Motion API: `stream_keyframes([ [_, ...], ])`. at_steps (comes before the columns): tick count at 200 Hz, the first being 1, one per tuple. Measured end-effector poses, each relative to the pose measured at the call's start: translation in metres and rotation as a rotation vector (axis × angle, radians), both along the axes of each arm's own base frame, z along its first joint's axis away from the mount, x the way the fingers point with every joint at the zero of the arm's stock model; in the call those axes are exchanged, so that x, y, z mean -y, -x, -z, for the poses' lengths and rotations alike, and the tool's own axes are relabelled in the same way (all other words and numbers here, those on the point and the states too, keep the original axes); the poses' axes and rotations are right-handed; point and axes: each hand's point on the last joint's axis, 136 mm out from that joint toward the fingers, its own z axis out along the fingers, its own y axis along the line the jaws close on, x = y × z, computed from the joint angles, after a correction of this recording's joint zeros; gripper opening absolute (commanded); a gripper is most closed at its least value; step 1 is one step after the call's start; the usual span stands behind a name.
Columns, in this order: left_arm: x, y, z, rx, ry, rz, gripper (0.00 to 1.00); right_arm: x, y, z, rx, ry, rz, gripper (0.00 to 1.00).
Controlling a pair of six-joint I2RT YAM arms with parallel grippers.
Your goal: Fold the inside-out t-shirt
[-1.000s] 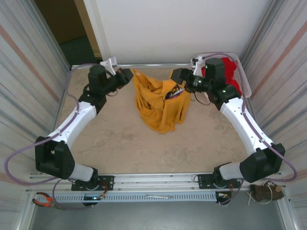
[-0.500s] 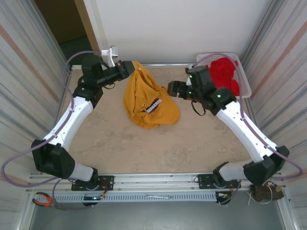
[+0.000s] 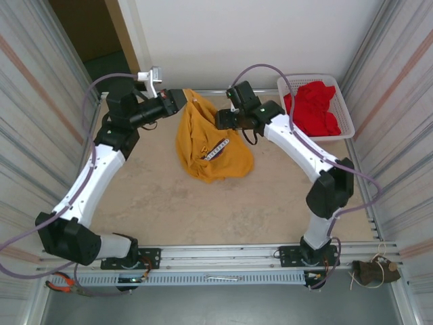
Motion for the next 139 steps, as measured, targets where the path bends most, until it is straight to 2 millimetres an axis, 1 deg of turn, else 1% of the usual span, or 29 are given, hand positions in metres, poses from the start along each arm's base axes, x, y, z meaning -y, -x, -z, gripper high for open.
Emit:
stream_keyframes([
  [4, -0.001, 0.002, -0.002, 0.005, 0.001, 0.000, 0.00, 0.001, -0.004, 0.005, -0.012, 0.003, 0.003, 0.02],
  [5, -0.001, 0.002, -0.003, 0.006, 0.001, 0.000, 0.00, 0.001, -0.005, 0.006, -0.014, 0.004, 0.005, 0.00],
  [15, -0.002, 0.006, -0.005, 0.009, 0.000, -0.001, 0.00, 0.006, -0.014, 0.014, -0.037, 0.015, 0.017, 0.00],
  [25, -0.003, 0.007, -0.004, 0.001, -0.007, -0.005, 0.00, 0.011, -0.021, 0.016, -0.056, 0.016, 0.029, 0.00],
  [32, -0.005, 0.005, -0.002, -0.012, -0.014, -0.012, 0.00, 0.014, -0.025, 0.010, -0.059, 0.012, 0.036, 0.00],
  [39, -0.009, 0.000, -0.001, -0.028, -0.021, -0.022, 0.00, 0.018, -0.030, -0.004, -0.051, 0.004, 0.043, 0.00],
  [46, -0.015, -0.010, -0.006, -0.038, -0.023, -0.042, 0.00, 0.021, -0.035, -0.026, -0.026, -0.018, 0.051, 0.00],
  [50, -0.019, -0.018, -0.010, -0.046, -0.018, -0.055, 0.00, 0.023, -0.039, -0.043, -0.002, -0.037, 0.055, 0.00],
  [55, -0.025, -0.027, -0.021, -0.035, -0.008, -0.072, 0.00, 0.024, -0.043, -0.067, 0.039, -0.063, 0.060, 0.00],
  [59, -0.031, -0.036, -0.031, -0.028, 0.003, -0.089, 0.00, 0.026, -0.045, -0.089, 0.080, -0.087, 0.064, 0.00],
  [62, -0.035, -0.042, -0.039, -0.019, 0.011, -0.101, 0.00, 0.028, -0.046, -0.110, 0.123, -0.112, 0.067, 0.00],
  [64, -0.038, -0.046, -0.044, -0.014, 0.017, -0.109, 0.00, 0.029, -0.046, -0.119, 0.141, -0.122, 0.068, 0.00],
  [68, -0.043, -0.053, -0.056, 0.009, 0.027, -0.124, 0.00, 0.032, -0.045, -0.144, 0.193, -0.152, 0.072, 0.00],
  [69, -0.044, -0.055, -0.060, 0.013, 0.031, -0.129, 0.00, 0.034, -0.044, -0.153, 0.212, -0.163, 0.074, 0.00],
  [71, -0.047, -0.058, -0.066, 0.019, 0.037, -0.134, 0.00, 0.035, -0.042, -0.165, 0.239, -0.178, 0.074, 0.00],
  [73, -0.049, -0.060, -0.072, 0.031, 0.042, -0.142, 0.00, 0.037, -0.041, -0.173, 0.256, -0.187, 0.074, 0.00],
  [75, -0.051, -0.062, -0.077, 0.041, 0.045, -0.148, 0.00, 0.039, -0.038, -0.187, 0.285, -0.205, 0.076, 0.00],
  [76, -0.053, -0.063, -0.082, 0.048, 0.048, -0.152, 0.00, 0.041, -0.035, -0.195, 0.302, -0.215, 0.076, 0.00],
  [79, -0.055, -0.064, -0.091, 0.062, 0.055, -0.158, 0.00, 0.043, -0.031, -0.210, 0.334, -0.235, 0.075, 0.00],
  [82, -0.057, -0.065, -0.099, 0.082, 0.060, -0.163, 0.00, 0.048, -0.022, -0.229, 0.375, -0.261, 0.075, 0.00],
  [86, -0.059, -0.064, -0.113, 0.107, 0.069, -0.165, 0.00, 0.051, -0.013, -0.245, 0.408, -0.285, 0.071, 0.00],
  [89, -0.059, -0.061, -0.124, 0.134, 0.075, -0.163, 0.00, 0.055, -0.002, -0.262, 0.440, -0.308, 0.069, 0.00],
  [94, -0.059, -0.055, -0.138, 0.164, 0.087, -0.160, 0.00, 0.060, 0.014, -0.280, 0.479, -0.341, 0.062, 0.00],
  [102, -0.056, -0.042, -0.157, 0.210, 0.102, -0.142, 0.00, 0.068, 0.043, -0.304, 0.530, -0.397, 0.045, 0.00],
  [112, -0.050, -0.020, -0.175, 0.262, 0.116, -0.114, 0.00, 0.075, 0.075, -0.319, 0.564, -0.449, 0.021, 0.00],
  [121, -0.045, -0.001, -0.181, 0.285, 0.123, -0.090, 0.00, 0.082, 0.094, -0.321, 0.570, -0.474, 0.011, 0.00],
  [126, -0.042, 0.008, -0.179, 0.286, 0.124, -0.078, 0.00, 0.085, 0.101, -0.320, 0.573, -0.483, 0.012, 0.00],
  [131, -0.039, 0.014, -0.176, 0.276, 0.121, -0.066, 0.00, 0.088, 0.103, -0.315, 0.563, -0.486, 0.019, 0.00],
  [139, -0.036, 0.014, -0.164, 0.244, 0.113, -0.051, 0.00, 0.089, 0.100, -0.304, 0.540, -0.480, 0.030, 0.00],
])
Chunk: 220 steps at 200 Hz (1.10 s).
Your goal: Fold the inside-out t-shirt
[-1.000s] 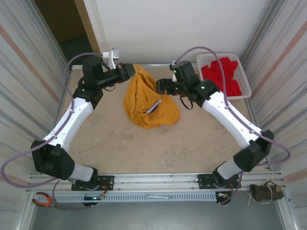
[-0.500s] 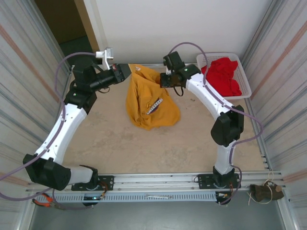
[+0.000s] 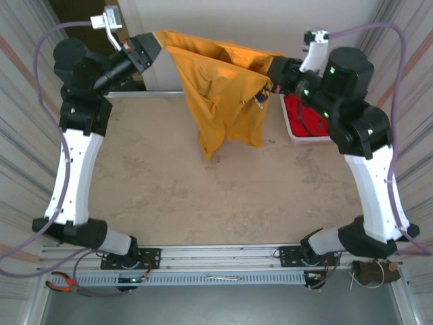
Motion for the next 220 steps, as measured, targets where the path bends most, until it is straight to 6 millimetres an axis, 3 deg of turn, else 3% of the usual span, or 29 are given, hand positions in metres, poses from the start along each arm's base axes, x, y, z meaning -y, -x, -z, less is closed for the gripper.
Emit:
stream_keyframes([
  [18, 0.001, -0.006, 0.022, -0.054, 0.003, 0.019, 0.00, -0.009, -0.019, 0.050, -0.109, 0.038, 0.008, 0.00],
  [29, 0.003, -0.017, 0.040, -0.104, 0.002, 0.021, 0.00, -0.019, -0.030, 0.097, -0.211, 0.090, 0.004, 0.00],
  [47, 0.013, -0.037, 0.072, -0.206, -0.018, 0.030, 0.00, -0.029, -0.030, 0.147, -0.329, 0.154, -0.010, 0.00],
  [64, 0.020, -0.037, 0.080, -0.240, -0.027, 0.040, 0.00, -0.032, -0.022, 0.149, -0.332, 0.151, -0.016, 0.00],
  [94, 0.026, -0.027, 0.067, -0.195, -0.031, 0.053, 0.00, -0.019, -0.008, 0.127, -0.260, 0.075, 0.003, 0.00],
  [110, 0.027, -0.032, 0.082, -0.214, -0.049, 0.048, 0.00, -0.018, -0.011, 0.146, -0.281, 0.056, 0.015, 0.00],
  [128, 0.031, -0.047, 0.131, -0.305, -0.077, 0.044, 0.00, -0.025, -0.020, 0.199, -0.374, 0.070, 0.026, 0.00],
  [142, 0.037, -0.059, 0.186, -0.422, -0.103, 0.048, 0.00, -0.033, -0.024, 0.261, -0.495, 0.112, 0.036, 0.00],
  [156, 0.044, -0.064, 0.239, -0.540, -0.135, 0.051, 0.00, -0.035, -0.013, 0.325, -0.624, 0.171, 0.043, 0.00],
  [170, 0.053, -0.060, 0.269, -0.609, -0.166, 0.063, 0.00, -0.035, 0.004, 0.362, -0.707, 0.210, 0.041, 0.00],
  [180, 0.059, -0.055, 0.273, -0.619, -0.179, 0.076, 0.00, -0.037, 0.010, 0.369, -0.726, 0.222, 0.036, 0.00],
  [195, 0.066, -0.048, 0.256, -0.577, -0.182, 0.095, 0.00, -0.039, 0.006, 0.357, -0.706, 0.211, 0.035, 0.00],
  [220, 0.063, -0.045, 0.195, -0.450, -0.153, 0.081, 0.00, -0.042, -0.013, 0.291, -0.576, 0.154, 0.038, 0.00],
])
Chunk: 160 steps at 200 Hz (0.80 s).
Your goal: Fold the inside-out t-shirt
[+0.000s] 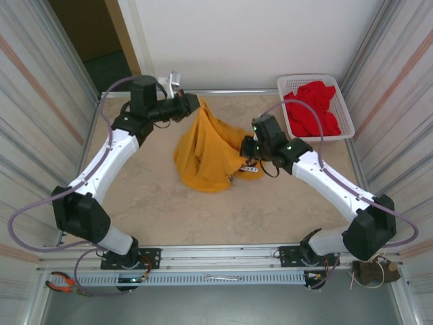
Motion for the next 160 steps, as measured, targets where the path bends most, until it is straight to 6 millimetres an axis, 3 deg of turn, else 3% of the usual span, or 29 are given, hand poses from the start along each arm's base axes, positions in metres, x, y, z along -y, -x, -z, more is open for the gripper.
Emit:
stream_keyframes([
  [6, -0.003, 0.001, -0.021, 0.036, 0.011, -0.009, 0.00, 0.000, -0.003, -0.021, 0.023, -0.006, -0.004, 0.00],
  [13, -0.005, 0.003, -0.052, 0.097, 0.031, -0.016, 0.00, -0.001, -0.009, -0.060, 0.093, -0.037, -0.006, 0.00],
  [25, -0.010, 0.015, -0.107, 0.216, 0.074, -0.027, 0.00, -0.001, -0.013, -0.142, 0.257, -0.116, -0.013, 0.00],
  [35, -0.017, 0.033, -0.153, 0.316, 0.116, -0.034, 0.00, 0.002, -0.001, -0.210, 0.401, -0.190, -0.028, 0.00],
  [41, -0.022, 0.049, -0.181, 0.379, 0.143, -0.036, 0.00, 0.004, 0.015, -0.251, 0.491, -0.241, -0.049, 0.00],
  [53, -0.032, 0.088, -0.227, 0.496, 0.192, -0.035, 0.00, 0.011, 0.058, -0.312, 0.637, -0.334, -0.105, 0.00],
  [66, -0.046, 0.138, -0.269, 0.616, 0.246, -0.030, 0.00, 0.027, 0.108, -0.356, 0.761, -0.426, -0.163, 0.00],
  [75, -0.057, 0.170, -0.287, 0.683, 0.275, -0.027, 0.00, 0.044, 0.136, -0.377, 0.828, -0.476, -0.182, 0.00],
  [89, -0.067, 0.205, -0.299, 0.751, 0.287, -0.015, 0.00, 0.067, 0.165, -0.395, 0.914, -0.524, -0.188, 0.00],
  [99, -0.073, 0.224, -0.302, 0.785, 0.286, -0.007, 0.00, 0.071, 0.173, -0.395, 0.932, -0.526, -0.199, 0.00],
  [114, -0.077, 0.220, -0.295, 0.781, 0.262, -0.034, 0.00, 0.062, 0.160, -0.382, 0.908, -0.480, -0.193, 0.00],
  [123, -0.079, 0.199, -0.285, 0.750, 0.235, -0.079, 0.00, 0.051, 0.140, -0.367, 0.870, -0.425, -0.169, 0.00],
  [138, -0.081, 0.143, -0.260, 0.662, 0.180, -0.157, 0.00, 0.034, 0.100, -0.337, 0.793, -0.325, -0.117, 0.00],
  [160, -0.078, 0.035, -0.201, 0.444, 0.120, -0.220, 0.00, 0.024, 0.020, -0.281, 0.632, -0.181, -0.030, 0.00],
])
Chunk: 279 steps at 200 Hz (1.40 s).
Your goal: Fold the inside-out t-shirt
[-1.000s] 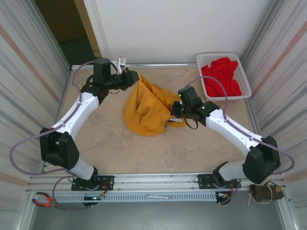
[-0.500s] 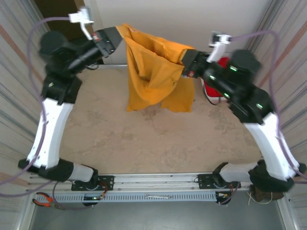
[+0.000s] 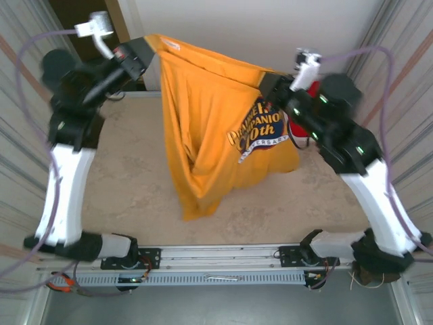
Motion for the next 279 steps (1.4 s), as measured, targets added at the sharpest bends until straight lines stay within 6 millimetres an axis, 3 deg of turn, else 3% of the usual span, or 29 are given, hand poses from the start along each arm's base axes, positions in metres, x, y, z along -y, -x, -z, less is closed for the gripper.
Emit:
stream_keyframes([
  [6, 0.000, -0.024, 0.012, -0.047, 0.002, -0.003, 0.00, 0.001, -0.026, 0.016, -0.058, 0.016, 0.028, 0.00],
  [21, 0.004, -0.105, 0.069, -0.230, 0.005, -0.013, 0.00, 0.004, -0.086, 0.049, -0.203, 0.028, 0.053, 0.00],
  [35, 0.010, -0.154, 0.110, -0.355, 0.004, -0.014, 0.00, 0.001, -0.130, 0.070, -0.287, 0.018, 0.041, 0.00],
  [48, 0.014, -0.179, 0.126, -0.410, 0.007, -0.015, 0.00, -0.008, -0.145, 0.077, -0.319, 0.015, 0.011, 0.00],
  [58, 0.016, -0.183, 0.120, -0.407, 0.018, -0.014, 0.00, -0.023, -0.140, 0.070, -0.307, 0.011, -0.037, 0.00],
  [68, 0.016, -0.178, 0.104, -0.381, 0.032, -0.011, 0.00, -0.037, -0.126, 0.056, -0.276, -0.001, -0.090, 0.00],
  [81, 0.013, -0.157, 0.063, -0.291, 0.060, -0.006, 0.00, -0.050, -0.099, 0.026, -0.203, -0.030, -0.161, 0.00],
  [102, 0.004, -0.106, 0.003, -0.150, 0.088, 0.001, 0.00, -0.041, -0.059, -0.020, -0.077, -0.081, -0.202, 0.00],
  [116, -0.001, -0.066, -0.020, -0.080, 0.090, 0.014, 0.00, -0.029, -0.036, -0.029, -0.030, -0.099, -0.203, 0.00],
  [129, -0.002, -0.034, -0.027, -0.041, 0.076, 0.031, 0.00, -0.021, -0.020, -0.022, -0.013, -0.111, -0.203, 0.00],
  [144, 0.000, -0.008, -0.011, -0.037, 0.043, 0.042, 0.00, -0.020, -0.008, 0.012, -0.047, -0.115, -0.211, 0.00],
  [157, 0.001, 0.003, 0.029, -0.089, 0.001, 0.042, 0.00, -0.024, -0.005, 0.065, -0.132, -0.109, -0.207, 0.00],
  [178, 0.001, 0.004, 0.129, -0.259, -0.063, 0.028, 0.00, -0.043, -0.001, 0.171, -0.333, -0.065, -0.205, 0.00],
  [194, -0.002, 0.000, 0.216, -0.449, -0.103, 0.012, 0.00, -0.067, 0.019, 0.258, -0.510, 0.020, -0.230, 0.00],
  [206, -0.004, 0.002, 0.267, -0.571, -0.128, 0.005, 0.00, -0.082, 0.042, 0.300, -0.592, 0.087, -0.255, 0.00],
  [216, -0.004, 0.008, 0.292, -0.638, -0.144, 0.003, 0.00, -0.094, 0.062, 0.319, -0.624, 0.134, -0.290, 0.00],
  [229, 0.000, 0.018, 0.294, -0.647, -0.159, 0.016, 0.00, -0.103, 0.079, 0.321, -0.623, 0.149, -0.319, 0.00],
  [245, 0.014, 0.036, 0.272, -0.577, -0.173, 0.056, 0.00, -0.102, 0.082, 0.308, -0.589, 0.117, -0.301, 0.00],
  [263, 0.038, 0.055, 0.242, -0.491, -0.181, 0.128, 0.00, -0.083, 0.081, 0.301, -0.560, 0.065, -0.232, 0.00],
  [279, 0.063, 0.062, 0.232, -0.452, -0.194, 0.189, 0.00, -0.062, 0.079, 0.312, -0.580, 0.037, -0.151, 0.00],
])
